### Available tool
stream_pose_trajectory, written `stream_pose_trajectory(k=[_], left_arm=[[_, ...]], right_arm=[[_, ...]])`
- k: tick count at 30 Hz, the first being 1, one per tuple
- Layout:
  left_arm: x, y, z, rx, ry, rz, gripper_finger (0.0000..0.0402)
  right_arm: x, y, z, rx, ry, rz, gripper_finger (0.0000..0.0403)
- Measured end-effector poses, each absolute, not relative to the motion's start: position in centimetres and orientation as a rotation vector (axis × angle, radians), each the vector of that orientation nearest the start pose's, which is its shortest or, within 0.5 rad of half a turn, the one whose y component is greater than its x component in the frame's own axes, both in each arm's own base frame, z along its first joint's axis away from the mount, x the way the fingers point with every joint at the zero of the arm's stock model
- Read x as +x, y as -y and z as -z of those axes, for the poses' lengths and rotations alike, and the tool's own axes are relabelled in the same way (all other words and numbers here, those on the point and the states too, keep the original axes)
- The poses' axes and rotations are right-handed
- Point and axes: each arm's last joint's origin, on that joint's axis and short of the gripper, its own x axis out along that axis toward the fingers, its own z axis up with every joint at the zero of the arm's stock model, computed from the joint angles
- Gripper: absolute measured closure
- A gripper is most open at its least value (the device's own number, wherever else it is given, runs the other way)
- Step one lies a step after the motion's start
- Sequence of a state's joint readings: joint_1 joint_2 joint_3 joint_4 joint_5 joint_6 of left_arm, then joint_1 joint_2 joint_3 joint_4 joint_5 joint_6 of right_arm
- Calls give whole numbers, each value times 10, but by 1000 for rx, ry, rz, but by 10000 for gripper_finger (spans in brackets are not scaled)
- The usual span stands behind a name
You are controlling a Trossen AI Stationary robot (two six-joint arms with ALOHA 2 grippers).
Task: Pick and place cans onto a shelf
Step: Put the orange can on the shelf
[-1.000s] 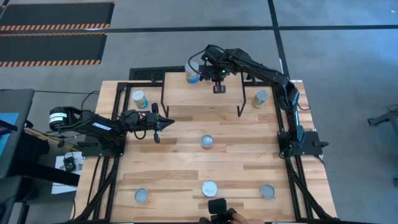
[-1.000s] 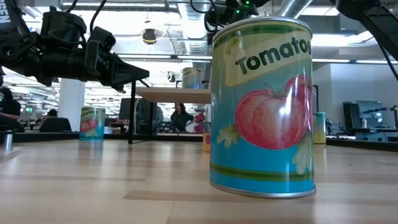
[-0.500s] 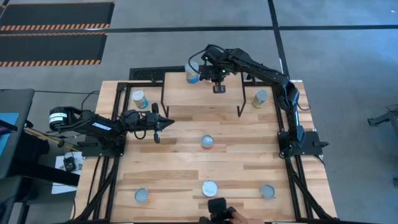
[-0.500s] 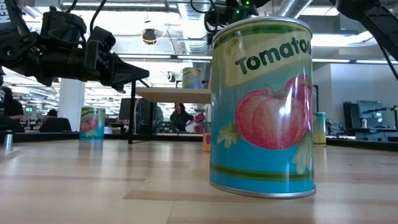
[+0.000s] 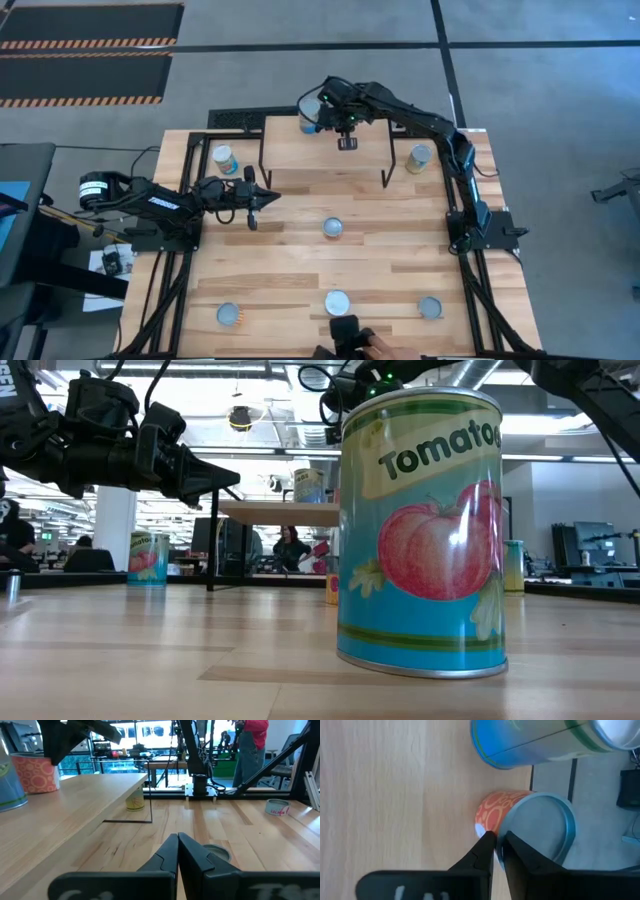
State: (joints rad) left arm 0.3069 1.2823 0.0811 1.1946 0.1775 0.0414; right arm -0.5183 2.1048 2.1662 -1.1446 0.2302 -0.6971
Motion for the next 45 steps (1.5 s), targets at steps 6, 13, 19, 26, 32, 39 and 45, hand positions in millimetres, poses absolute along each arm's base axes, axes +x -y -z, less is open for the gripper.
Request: stream_pose_trajectory(k=[6,13,19,26,32,39,45], left_arm=[[178,-51,-149,39,-9,-129,401],[178,-51,-149,40,-9,-129,401],[178,-51,-149,40,-9,-129,401],[178,-51,-149,39,-9,-130,401],[178,-51,-149,40,-9,-130,401],[178,-51,-149,39,-9,-130,401],[178,-51,-149,39,-10,-130,401]], right_arm=[[379,224,-321,-440,-1272,259,330],[379,223,-321,-449,-1277,258,310],[379,223,-321,-468,-1288,246,317],[378,223,-321,-478,-1299,249,335],[374,220,-327,-483,-1302,250,337],[372,216,-333,-464,-1260,213,337],[373,216,-333,-447,-1251,228,336]])
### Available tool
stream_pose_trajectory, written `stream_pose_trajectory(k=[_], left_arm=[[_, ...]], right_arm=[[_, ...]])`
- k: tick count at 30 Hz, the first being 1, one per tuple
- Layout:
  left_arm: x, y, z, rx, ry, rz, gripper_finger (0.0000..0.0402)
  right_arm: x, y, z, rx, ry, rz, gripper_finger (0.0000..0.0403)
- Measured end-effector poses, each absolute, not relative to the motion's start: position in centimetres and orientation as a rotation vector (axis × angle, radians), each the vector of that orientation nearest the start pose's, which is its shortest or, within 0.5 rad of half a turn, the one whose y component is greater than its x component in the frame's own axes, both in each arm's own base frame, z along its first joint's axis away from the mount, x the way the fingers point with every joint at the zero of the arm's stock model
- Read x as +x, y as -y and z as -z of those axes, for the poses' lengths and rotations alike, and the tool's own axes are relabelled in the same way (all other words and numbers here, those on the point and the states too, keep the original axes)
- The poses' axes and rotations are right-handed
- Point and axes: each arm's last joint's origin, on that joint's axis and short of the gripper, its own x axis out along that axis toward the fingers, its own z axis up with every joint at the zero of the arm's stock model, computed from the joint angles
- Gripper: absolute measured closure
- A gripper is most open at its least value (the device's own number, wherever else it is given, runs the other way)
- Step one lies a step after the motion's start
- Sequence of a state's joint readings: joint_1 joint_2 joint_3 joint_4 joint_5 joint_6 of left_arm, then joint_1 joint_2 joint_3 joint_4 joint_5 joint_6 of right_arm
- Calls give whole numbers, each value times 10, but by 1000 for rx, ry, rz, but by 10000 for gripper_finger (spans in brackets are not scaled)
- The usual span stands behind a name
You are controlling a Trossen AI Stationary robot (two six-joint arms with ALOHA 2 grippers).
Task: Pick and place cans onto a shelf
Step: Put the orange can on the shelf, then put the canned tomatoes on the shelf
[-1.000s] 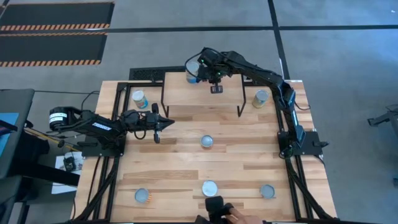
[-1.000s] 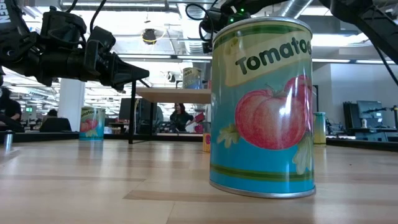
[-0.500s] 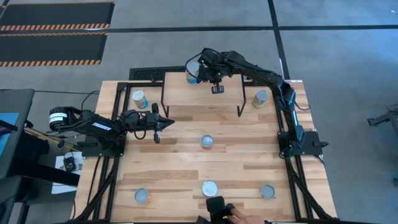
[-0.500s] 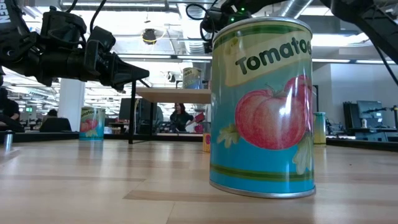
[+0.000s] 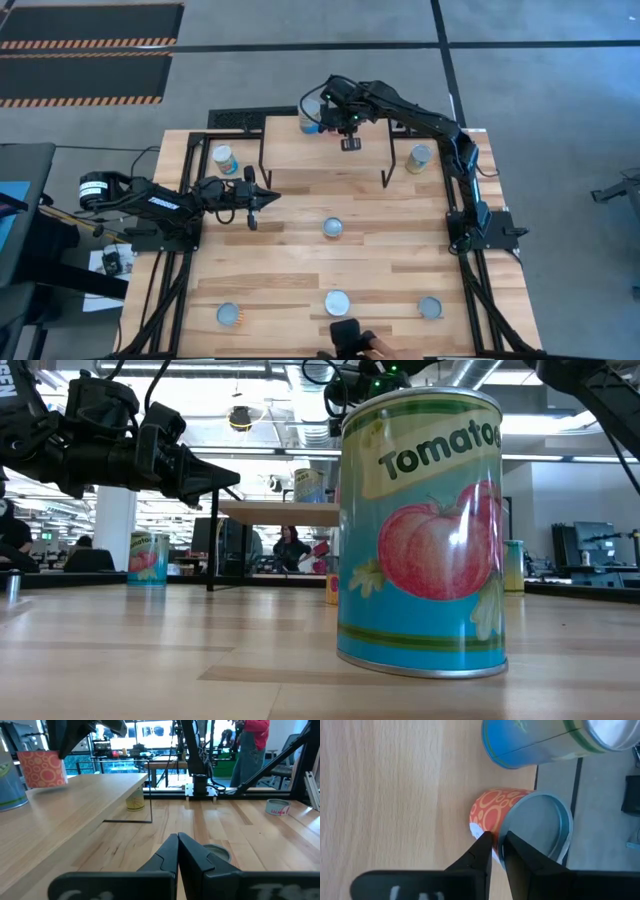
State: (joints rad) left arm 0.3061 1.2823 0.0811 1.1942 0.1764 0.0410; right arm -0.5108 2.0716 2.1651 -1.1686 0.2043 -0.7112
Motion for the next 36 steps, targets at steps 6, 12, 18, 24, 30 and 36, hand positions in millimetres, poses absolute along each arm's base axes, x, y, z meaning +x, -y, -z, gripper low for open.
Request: stream_pose_trajectory(k=[6,12,18,24,30,36], left_arm=[[178,-51,-149,39,-9,-130,401],[178,-51,-149,39,-9,-130,401],[178,-51,-149,40,-10,-129,401],[178,-51,-149,39,-10,-127,401],[178,-51,-149,39,-11,-126,401],[178,-51,-148,40,-20,-125,401]], right_arm=[[372,216,-333,-437,-1257,235,304],[374,215,-334,-451,-1241,242,270],[369,196,-359,-533,-1224,324,281],[335,166,-403,-426,-1129,338,371],[304,146,-412,-305,-999,293,392],[280,125,-372,-258,-751,247,396]])
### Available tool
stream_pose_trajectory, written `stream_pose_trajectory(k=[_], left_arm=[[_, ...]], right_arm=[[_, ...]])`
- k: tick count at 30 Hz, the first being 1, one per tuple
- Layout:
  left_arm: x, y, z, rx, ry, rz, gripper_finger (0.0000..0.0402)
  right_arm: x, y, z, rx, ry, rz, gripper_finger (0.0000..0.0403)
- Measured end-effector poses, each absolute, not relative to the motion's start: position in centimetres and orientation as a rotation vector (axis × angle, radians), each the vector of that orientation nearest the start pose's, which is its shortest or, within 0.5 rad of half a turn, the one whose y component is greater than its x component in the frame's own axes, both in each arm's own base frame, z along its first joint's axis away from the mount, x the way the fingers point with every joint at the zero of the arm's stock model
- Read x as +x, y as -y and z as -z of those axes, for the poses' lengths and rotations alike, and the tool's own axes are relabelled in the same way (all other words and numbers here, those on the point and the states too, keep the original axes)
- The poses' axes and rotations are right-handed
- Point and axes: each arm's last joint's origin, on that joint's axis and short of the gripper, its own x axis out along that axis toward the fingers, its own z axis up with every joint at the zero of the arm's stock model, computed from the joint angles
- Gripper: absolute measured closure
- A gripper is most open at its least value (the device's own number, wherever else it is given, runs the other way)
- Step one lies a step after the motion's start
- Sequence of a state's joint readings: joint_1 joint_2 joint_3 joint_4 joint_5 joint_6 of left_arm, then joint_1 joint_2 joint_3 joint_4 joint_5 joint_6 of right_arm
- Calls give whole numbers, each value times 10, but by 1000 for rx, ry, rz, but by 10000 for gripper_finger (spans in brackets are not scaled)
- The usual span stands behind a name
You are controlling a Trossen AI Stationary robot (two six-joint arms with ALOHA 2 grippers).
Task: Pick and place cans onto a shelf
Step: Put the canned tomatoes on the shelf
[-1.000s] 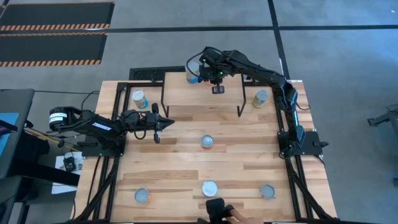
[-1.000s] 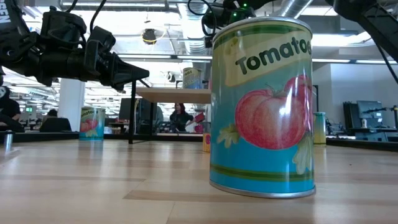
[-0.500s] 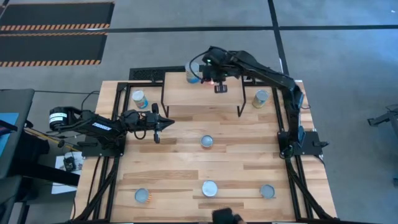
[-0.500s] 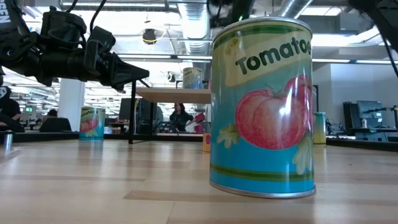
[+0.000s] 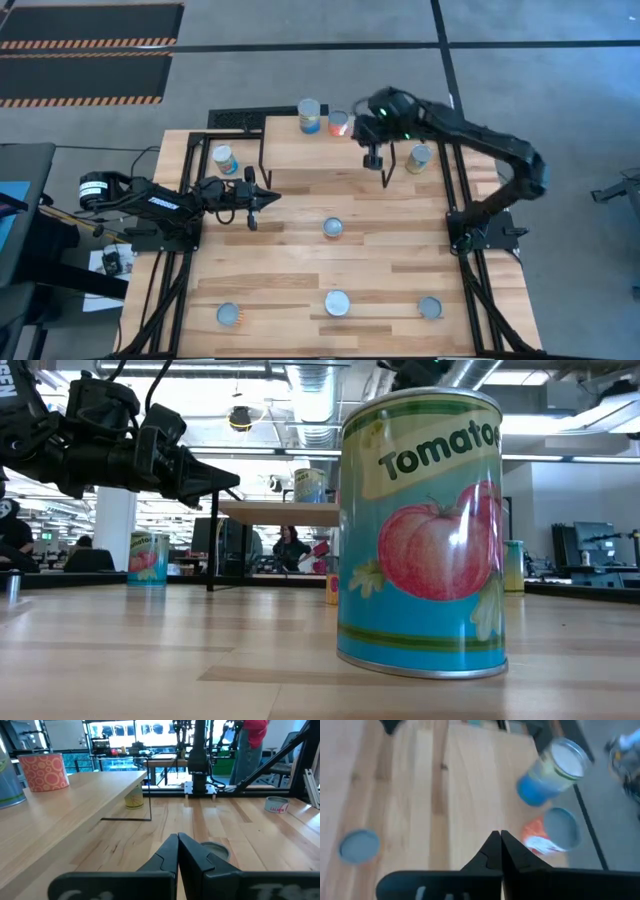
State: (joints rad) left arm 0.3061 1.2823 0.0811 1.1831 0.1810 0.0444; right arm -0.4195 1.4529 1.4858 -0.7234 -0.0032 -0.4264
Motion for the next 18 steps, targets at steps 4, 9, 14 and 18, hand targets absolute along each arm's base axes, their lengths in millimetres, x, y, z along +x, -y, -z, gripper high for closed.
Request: stream_pose_trajectory(k=[4,9,14,18], left_arm=[[178,-51,-148,39,-20,-124,401],[178,-51,-148,39,-20,-124,401],[178,-51,-148,39,-20,-125,401],[179,-51,-148,38,-24,-127,401]], right_arm=[[259,106,-334,-252,-564,258,399],[225,81,-303,-213,-380,269,396],[193,61,-292,-189,-312,344,398],[171,52,-293,-135,-339,407,391]])
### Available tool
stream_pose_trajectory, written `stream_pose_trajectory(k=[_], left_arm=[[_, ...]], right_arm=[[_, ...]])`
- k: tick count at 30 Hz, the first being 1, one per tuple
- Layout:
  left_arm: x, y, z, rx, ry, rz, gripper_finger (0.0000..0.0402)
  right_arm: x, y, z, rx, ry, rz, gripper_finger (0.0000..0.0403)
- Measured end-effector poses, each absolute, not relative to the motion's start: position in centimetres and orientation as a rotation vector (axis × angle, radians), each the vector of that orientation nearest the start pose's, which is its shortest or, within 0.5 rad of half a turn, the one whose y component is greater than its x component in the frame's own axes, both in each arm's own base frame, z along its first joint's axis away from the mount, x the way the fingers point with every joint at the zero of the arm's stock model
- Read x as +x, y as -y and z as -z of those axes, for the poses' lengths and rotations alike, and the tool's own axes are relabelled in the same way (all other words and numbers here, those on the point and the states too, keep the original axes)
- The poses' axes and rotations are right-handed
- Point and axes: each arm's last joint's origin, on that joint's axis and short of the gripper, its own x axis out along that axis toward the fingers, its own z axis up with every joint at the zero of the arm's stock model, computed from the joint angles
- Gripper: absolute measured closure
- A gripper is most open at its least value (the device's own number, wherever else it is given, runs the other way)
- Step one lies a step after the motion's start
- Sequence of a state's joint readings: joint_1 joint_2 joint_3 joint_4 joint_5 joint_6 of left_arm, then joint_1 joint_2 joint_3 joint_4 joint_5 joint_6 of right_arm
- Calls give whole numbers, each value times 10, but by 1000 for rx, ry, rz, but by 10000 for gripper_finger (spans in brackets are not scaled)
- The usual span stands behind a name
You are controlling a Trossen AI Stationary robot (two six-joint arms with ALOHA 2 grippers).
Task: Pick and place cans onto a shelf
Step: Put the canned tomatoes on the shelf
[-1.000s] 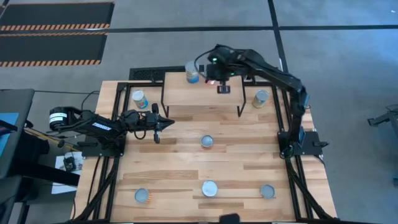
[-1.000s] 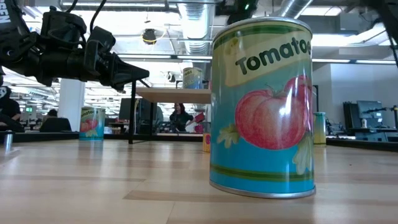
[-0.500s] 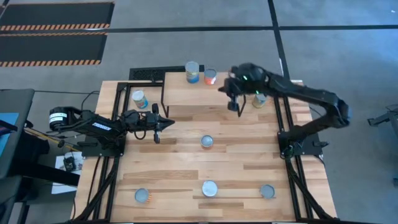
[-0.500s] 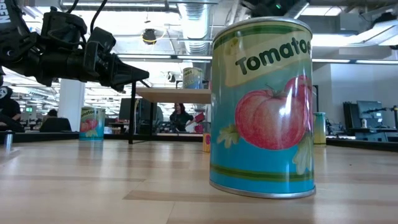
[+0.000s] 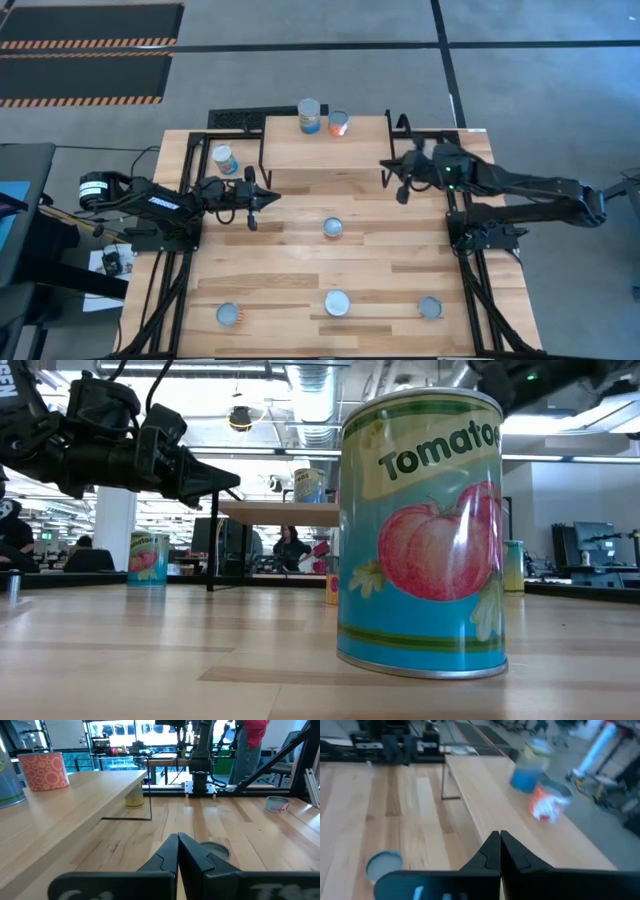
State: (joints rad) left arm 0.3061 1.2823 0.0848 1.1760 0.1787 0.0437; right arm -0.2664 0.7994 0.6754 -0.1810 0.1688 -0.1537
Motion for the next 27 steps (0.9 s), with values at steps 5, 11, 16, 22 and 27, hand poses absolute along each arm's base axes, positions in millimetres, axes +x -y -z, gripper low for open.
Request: stream_pose_trajectory(k=[5,11,16,22,27], left_arm=[[182,-52,-150,35,-34,-127,401],[183,-52,-148,31,-51,-127,401],[183,-51,-149,4,-46,-93,401],[180,-50,-159,-5,13,-82,401],[172,-49,-171,1,37,-94,401]], right_arm=[[148,47,-288,-63,-442,516,391],[137,53,-275,18,-567,684,390],[142,56,-271,-27,-606,678,396],[141,52,-263,-81,-396,634,398],[137,40,-254,-112,-209,546,398]])
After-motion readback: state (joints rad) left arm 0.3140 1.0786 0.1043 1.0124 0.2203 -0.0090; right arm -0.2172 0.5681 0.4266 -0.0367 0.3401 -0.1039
